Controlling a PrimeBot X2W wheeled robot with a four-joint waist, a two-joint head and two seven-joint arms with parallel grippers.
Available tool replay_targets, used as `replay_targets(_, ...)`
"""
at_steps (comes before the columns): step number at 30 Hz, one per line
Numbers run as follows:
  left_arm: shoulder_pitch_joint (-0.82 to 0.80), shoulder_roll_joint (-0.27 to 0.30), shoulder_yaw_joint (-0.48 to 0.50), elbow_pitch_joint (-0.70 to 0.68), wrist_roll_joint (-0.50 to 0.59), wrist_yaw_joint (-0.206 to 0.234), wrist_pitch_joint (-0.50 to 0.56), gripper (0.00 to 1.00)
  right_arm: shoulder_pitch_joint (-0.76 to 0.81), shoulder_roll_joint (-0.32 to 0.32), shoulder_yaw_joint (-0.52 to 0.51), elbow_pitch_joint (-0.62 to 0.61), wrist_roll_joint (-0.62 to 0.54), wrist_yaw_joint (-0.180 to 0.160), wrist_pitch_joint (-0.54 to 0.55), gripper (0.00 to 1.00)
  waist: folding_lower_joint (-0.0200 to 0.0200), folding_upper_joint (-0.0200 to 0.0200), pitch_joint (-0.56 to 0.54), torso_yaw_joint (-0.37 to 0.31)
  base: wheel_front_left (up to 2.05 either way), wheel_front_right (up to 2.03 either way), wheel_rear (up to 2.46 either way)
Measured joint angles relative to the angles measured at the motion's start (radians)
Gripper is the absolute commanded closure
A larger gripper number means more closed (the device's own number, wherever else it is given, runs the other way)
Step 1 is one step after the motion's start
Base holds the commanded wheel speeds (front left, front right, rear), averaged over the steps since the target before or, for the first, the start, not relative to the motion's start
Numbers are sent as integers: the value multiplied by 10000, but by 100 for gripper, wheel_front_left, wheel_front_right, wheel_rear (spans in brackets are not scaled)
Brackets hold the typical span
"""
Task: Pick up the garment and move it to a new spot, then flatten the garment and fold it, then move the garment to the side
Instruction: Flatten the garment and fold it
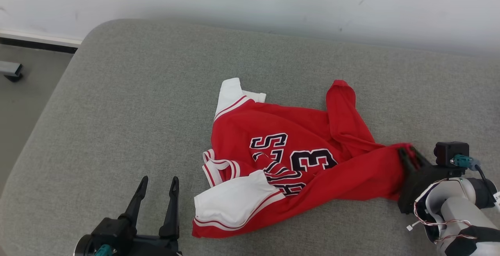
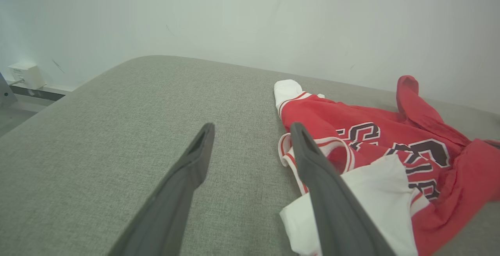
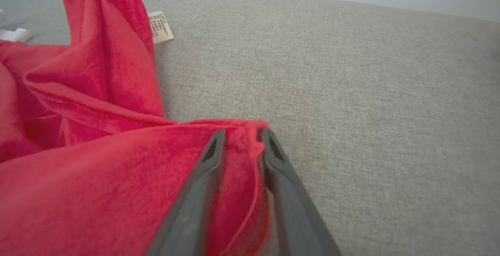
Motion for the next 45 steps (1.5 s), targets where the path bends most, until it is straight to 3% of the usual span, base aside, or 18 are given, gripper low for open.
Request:
replay_targets(9,-4,-29,360,8,46,-31,0,0,-875,-157,608,6,255,0,-1206,100,0,0,-72,-304,0,0,0)
replay_targets(17,23,-8,642,-146,107,-31,0,0,-1169,-209,690,-2059,33,0,-1492,100,0,0,-234,-891,0,0,0)
replay_targets(28,260,-27,725,-217,96,-44,0,0,3012,-694,224,-6059,-428,0,-1517,100,-2,0,-391,-1563,0,0,0)
replay_targets(36,280,-23,667,-226,119,-46,0,0,4791,-633,-213,-6554,-428,0,-1517,100,-2,-1,-355,-1970,0,0,0)
replay_targets(37,280,-12,654,-209,119,-46,0,0,4902,-564,-322,-6504,-430,0,-1515,87,-2,0,-355,-2003,0,0,0)
replay_targets(38,280,-10,654,-192,119,-46,0,0,5013,-493,-418,-6450,-458,0,-1517,6,-1,0,-369,-2027,0,0,0)
replay_targets(39,281,-10,640,-178,119,-46,0,0,5088,-428,-491,-6362,-508,0,-1515,0,-2,0,-394,-2042,0,0,0)
replay_targets(45,514,86,685,-153,105,-46,0,0,5340,115,-1338,-6541,-708,0,-1517,0,-2,-1,-649,-2148,0,0,0)
